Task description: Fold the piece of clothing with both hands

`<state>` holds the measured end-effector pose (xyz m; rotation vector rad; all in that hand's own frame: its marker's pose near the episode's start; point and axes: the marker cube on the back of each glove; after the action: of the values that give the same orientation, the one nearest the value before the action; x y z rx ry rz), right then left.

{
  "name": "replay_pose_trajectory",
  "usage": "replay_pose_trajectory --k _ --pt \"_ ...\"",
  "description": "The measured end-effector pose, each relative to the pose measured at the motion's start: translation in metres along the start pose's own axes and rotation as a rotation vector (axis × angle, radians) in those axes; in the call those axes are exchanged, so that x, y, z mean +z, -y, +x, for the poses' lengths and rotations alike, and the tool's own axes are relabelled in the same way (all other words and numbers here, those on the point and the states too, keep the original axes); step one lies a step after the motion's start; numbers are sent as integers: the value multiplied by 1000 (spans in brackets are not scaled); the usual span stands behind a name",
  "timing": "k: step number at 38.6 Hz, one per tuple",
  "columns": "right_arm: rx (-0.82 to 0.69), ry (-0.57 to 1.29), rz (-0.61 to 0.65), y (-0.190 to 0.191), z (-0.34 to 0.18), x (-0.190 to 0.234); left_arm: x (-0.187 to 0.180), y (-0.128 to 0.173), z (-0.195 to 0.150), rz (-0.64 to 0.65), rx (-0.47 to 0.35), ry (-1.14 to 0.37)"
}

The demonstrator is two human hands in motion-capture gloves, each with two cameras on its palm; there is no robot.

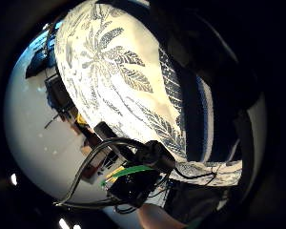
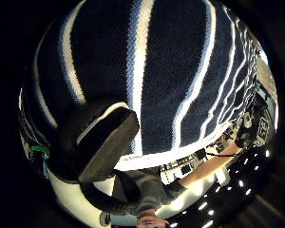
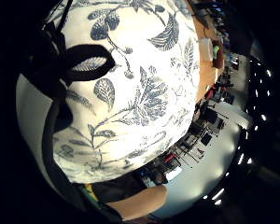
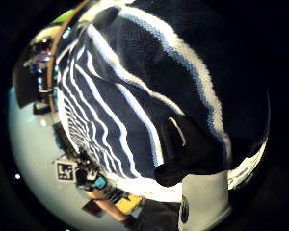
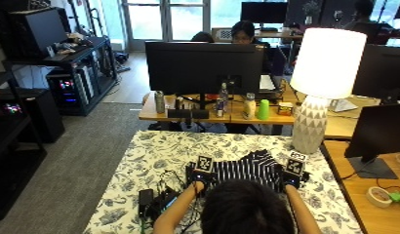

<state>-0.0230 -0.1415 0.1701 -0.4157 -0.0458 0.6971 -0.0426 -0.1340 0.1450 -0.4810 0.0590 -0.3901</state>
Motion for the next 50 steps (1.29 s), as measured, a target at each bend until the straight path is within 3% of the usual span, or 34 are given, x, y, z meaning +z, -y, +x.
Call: replay_pose_trajectory --k 4,12,20,23,26,29,32,35,38,42,47,50 --pt "-138 45 194 7 -13 -6 -2 -1 0 -21 22 -2" --pt "-112 75 329 13 -19 -17 -15 -14 -16 -57 6 -69" --pt "-279 157 484 -5 -50 -65 -66 -46 -52 184 52 -133" --pt "-326 173 484 -10 -71 -82 -84 -59 -68 255 33 -155" --pt "-345 159 504 -18 -99 -97 -95 -53 -81 302 40 -174" --pt "-396 147 542 -2 -135 -101 -101 -42 -90 330 61 -193" --pt "-492 115 549 -19 -184 -96 -105 -47 -102 357 68 -213" --pt "-592 58 529 -58 -242 -79 -107 -66 -116 410 73 -229" --pt "-695 37 471 -124 -276 -55 -103 -84 -127 424 68 -239" --pt "-957 115 159 -184 -321 -5 -91 -97 -140 393 58 -250" --pt "-802 205 -160 -201 -328 30 -77 -82 -159 394 4 -264" --pt "-802 342 -87 -199 -327 20 -74 -77 -168 409 -9 -276"
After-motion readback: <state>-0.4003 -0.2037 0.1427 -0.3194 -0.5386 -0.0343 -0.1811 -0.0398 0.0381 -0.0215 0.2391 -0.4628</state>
